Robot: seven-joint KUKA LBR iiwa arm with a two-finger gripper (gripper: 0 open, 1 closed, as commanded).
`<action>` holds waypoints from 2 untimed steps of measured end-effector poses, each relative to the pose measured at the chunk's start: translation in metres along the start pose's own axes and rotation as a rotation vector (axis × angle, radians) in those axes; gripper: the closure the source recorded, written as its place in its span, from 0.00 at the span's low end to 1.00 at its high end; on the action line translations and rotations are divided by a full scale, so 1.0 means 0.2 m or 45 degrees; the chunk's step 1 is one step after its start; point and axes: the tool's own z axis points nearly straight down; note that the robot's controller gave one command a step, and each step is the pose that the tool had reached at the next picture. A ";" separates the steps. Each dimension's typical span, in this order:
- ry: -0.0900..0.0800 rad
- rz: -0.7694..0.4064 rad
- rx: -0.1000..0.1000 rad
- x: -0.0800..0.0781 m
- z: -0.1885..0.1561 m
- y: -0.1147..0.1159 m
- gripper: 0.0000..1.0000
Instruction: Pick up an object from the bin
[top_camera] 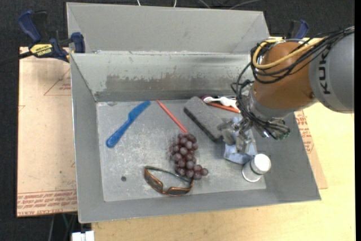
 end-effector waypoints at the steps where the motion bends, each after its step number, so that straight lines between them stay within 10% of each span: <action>1: -0.002 -0.257 -0.001 -0.15 -0.13 0.06 1.00; 2: -0.005 -0.150 0.000 -0.19 -0.20 0.10 1.00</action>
Offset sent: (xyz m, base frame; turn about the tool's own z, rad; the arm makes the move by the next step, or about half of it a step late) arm 0.0096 0.0638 0.0642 -0.1881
